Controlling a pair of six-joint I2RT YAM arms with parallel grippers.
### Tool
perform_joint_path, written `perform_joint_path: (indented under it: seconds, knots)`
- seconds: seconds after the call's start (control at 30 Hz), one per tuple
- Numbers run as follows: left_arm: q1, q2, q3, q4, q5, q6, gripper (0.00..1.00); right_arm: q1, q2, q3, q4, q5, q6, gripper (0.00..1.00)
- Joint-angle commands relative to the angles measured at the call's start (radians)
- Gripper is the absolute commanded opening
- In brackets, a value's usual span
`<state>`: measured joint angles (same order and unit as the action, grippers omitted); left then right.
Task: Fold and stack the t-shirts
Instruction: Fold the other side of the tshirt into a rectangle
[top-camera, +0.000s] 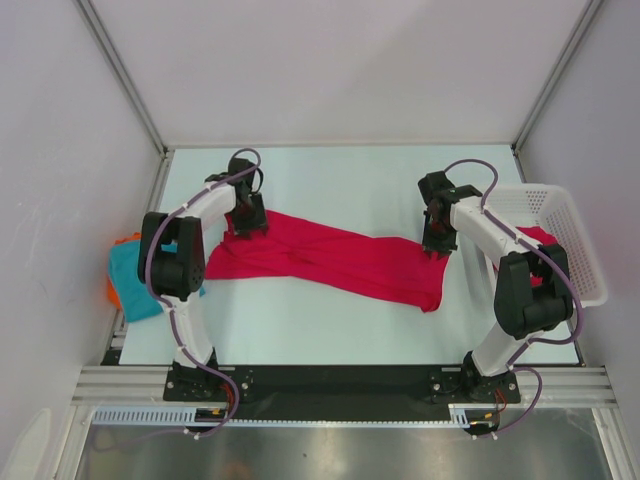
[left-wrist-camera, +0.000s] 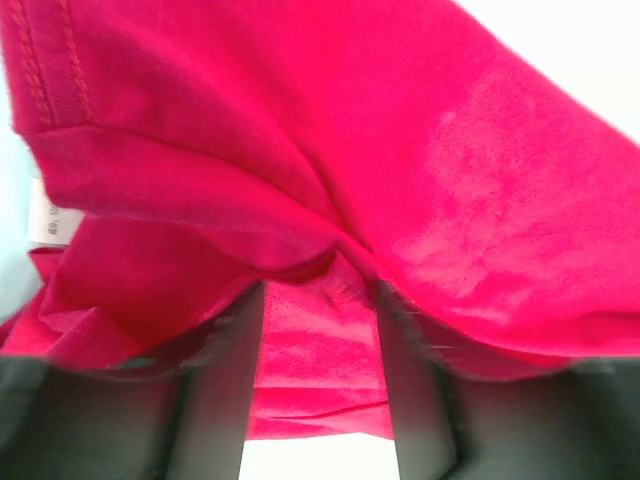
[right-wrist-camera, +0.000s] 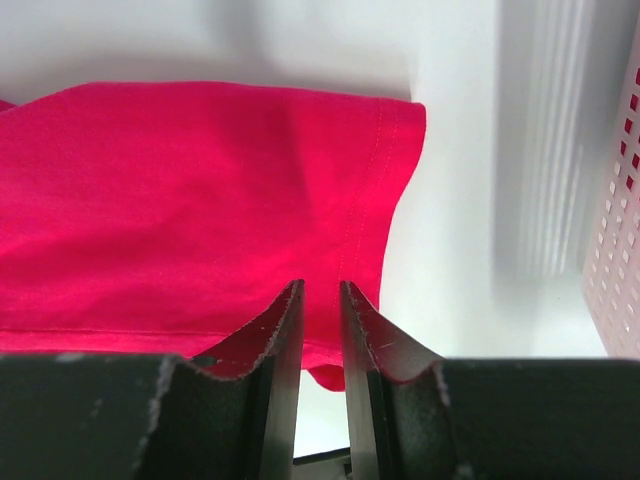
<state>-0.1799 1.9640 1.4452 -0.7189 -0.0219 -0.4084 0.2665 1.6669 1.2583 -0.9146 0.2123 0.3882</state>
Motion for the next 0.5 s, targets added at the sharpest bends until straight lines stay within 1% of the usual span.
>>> perform_joint_path:
  seconds: [0.0, 0.03, 0.13, 0.2, 0.23, 0.37, 0.47]
  knots:
    - [0.002, -0.031, -0.022, 0.035, 0.013, 0.01, 0.4, 0.005, -0.03, -0.003, -0.009, 0.013, 0.001, 0.26]
    - [0.002, -0.037, -0.025, 0.033, 0.008, 0.006, 0.23, 0.004, -0.032, -0.002, -0.01, 0.013, 0.0, 0.26]
    - [0.002, -0.06, -0.032, 0.032, 0.002, 0.008, 0.11, 0.007, -0.039, -0.002, -0.012, 0.012, 0.005, 0.26]
    - [0.002, -0.079, -0.045, 0.032, 0.0, 0.006, 0.06, 0.007, -0.045, -0.003, -0.015, 0.013, 0.005, 0.26]
    - [0.003, -0.085, -0.048, 0.032, -0.001, 0.006, 0.06, 0.007, -0.048, -0.004, -0.015, 0.013, 0.006, 0.26]
    - [0.0, -0.131, -0.066, 0.027, -0.009, 0.002, 0.05, 0.01, -0.059, -0.008, -0.02, 0.013, 0.008, 0.26]
    - [-0.001, -0.184, -0.089, 0.021, -0.021, -0.001, 0.06, 0.014, -0.064, -0.013, -0.018, 0.013, 0.011, 0.26]
